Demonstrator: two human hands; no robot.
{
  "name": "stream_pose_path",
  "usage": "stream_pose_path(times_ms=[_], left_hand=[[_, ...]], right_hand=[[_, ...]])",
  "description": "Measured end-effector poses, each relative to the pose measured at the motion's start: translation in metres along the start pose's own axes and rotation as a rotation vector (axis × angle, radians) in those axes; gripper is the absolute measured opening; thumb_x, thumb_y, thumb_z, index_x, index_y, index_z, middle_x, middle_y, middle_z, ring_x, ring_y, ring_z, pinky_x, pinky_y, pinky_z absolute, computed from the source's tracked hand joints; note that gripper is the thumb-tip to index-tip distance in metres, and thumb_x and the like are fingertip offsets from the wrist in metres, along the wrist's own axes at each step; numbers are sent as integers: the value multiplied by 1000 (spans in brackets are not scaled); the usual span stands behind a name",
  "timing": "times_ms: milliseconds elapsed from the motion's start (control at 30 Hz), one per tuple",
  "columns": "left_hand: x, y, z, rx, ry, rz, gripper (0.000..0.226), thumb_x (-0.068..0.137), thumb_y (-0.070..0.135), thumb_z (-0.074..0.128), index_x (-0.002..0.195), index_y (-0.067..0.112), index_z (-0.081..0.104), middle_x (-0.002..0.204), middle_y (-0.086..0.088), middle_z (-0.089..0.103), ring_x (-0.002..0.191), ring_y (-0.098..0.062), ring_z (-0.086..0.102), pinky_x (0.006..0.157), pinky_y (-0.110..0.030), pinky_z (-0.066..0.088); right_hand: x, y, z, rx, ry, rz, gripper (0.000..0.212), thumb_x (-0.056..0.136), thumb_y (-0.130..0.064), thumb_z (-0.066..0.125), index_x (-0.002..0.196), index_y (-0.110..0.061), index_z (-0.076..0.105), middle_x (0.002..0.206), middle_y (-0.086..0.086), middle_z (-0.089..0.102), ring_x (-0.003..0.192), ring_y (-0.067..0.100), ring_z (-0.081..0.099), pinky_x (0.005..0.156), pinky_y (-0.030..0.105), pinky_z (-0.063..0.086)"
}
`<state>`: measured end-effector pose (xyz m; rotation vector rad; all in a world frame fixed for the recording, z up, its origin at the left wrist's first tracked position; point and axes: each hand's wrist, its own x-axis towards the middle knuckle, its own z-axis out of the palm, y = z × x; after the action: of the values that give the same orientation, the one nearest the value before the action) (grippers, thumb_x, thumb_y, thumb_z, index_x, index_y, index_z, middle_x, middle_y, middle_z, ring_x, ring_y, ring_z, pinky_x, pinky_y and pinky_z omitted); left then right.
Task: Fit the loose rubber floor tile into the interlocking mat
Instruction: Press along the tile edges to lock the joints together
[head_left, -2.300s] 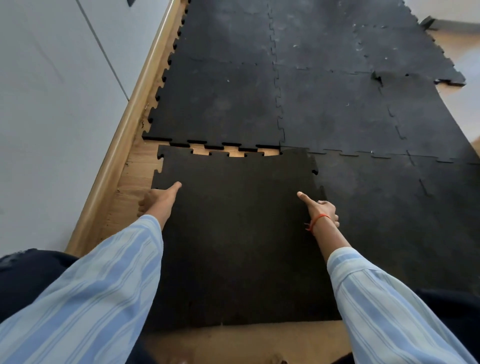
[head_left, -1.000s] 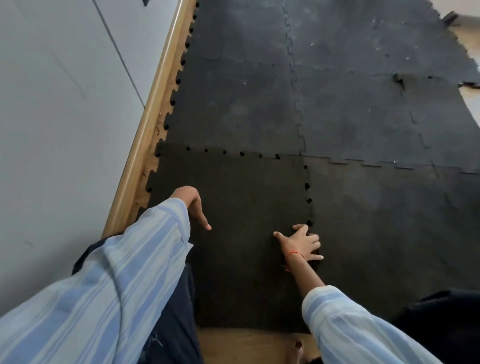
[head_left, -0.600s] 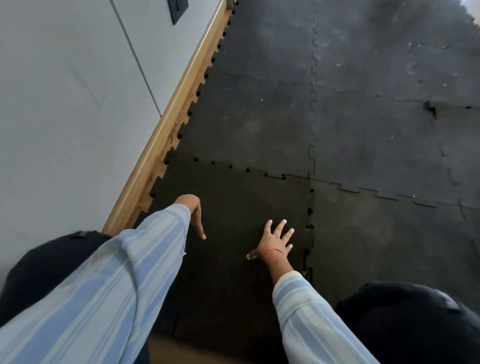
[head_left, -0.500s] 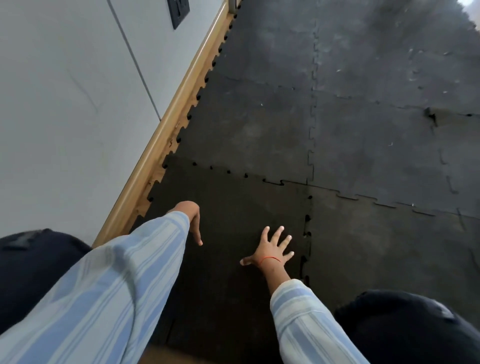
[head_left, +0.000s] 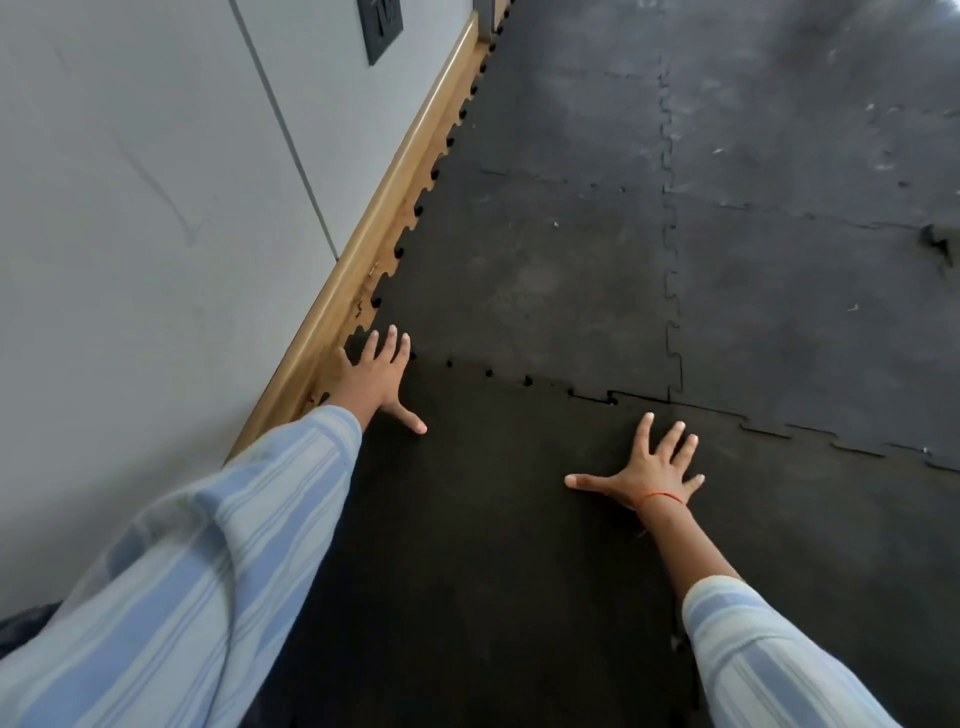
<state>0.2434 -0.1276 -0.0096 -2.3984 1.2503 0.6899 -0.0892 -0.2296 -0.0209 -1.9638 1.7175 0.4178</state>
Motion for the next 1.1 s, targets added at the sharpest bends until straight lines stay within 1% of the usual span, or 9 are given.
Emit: stream_pose_path(times_ms=[133, 233, 467, 633, 700, 767, 867, 967, 1100], left_hand=[[20, -3, -2, -5, -11, 15, 146, 52, 73, 77, 154, 18, -12, 163, -7, -12, 148, -28, -13, 115, -63, 6], [17, -11, 4, -47, 7, 26, 144, 52, 74, 76, 155, 19, -9, 163, -5, -10, 149, -27, -12, 116, -60, 10], [20, -19, 9, -93, -96, 66, 144, 58, 75, 72, 150, 21, -24, 157, -2, -30, 146, -28, -21, 116, -57, 9], [12, -12, 23, -79, -92, 89, 127, 71, 84, 49, 149, 18, -27, 154, -7, -37, 146, -29, -22, 118, -55, 2], [13, -10, 27, -91, -83, 85, 127, 70, 87, 45, 149, 18, -27, 153, -6, -37, 145, -29, -24, 118, -54, -1], [18, -10, 27, -75, -92, 85, 127, 68, 89, 42, 148, 19, -28, 153, -6, -39, 144, -29, -26, 117, -55, -4], [21, -9, 27, -62, -109, 87, 127, 68, 90, 40, 147, 19, -29, 151, -6, -41, 143, -29, -28, 116, -55, -5], [19, -8, 26, -60, -118, 83, 127, 69, 89, 42, 147, 18, -29, 152, -6, -40, 144, -29, -27, 116, -55, -4], [11, -3, 19, -35, -39, 151, 117, 78, 80, 44, 151, 15, -21, 156, -5, -31, 147, -27, -17, 117, -53, 2]], right_hand=[[1, -1, -3, -22, 62, 22, 149, 39, -83, 70, 152, -29, -9, 160, 13, -7, 146, 38, -8, 111, 59, 25], [-1, -1, -3, 24, 111, 40, 141, 42, -80, 72, 153, -30, 0, 160, 11, 2, 145, 39, 0, 109, 58, 28], [-1, -6, -4, 89, 105, 59, 136, 46, -76, 75, 153, -29, 5, 161, 11, 2, 145, 39, -3, 112, 60, 26], [-5, -27, 2, -10, 77, 83, 138, 52, -76, 72, 154, -19, -2, 160, 19, -11, 147, 38, -12, 114, 64, 7], [-8, -50, 11, -106, 178, -31, 132, 58, -73, 71, 153, -14, -1, 159, 19, -15, 147, 37, -15, 114, 62, 3], [-11, -77, 22, -173, 213, -242, 124, 67, -65, 70, 153, -13, -2, 159, 16, -19, 147, 34, -17, 117, 56, 3], [-11, -108, 37, -225, 27, -484, 109, 80, -57, 63, 153, -15, -7, 160, 8, -22, 147, 27, -19, 120, 49, 2], [-6, -118, 44, -249, -79, -538, 105, 83, -59, 58, 153, -19, -10, 159, 2, -24, 147, 23, -20, 119, 50, -1], [-3, -120, 37, -244, -101, -537, 118, 75, -59, 67, 152, -16, -10, 160, -1, -23, 148, 20, -19, 119, 49, 1]])
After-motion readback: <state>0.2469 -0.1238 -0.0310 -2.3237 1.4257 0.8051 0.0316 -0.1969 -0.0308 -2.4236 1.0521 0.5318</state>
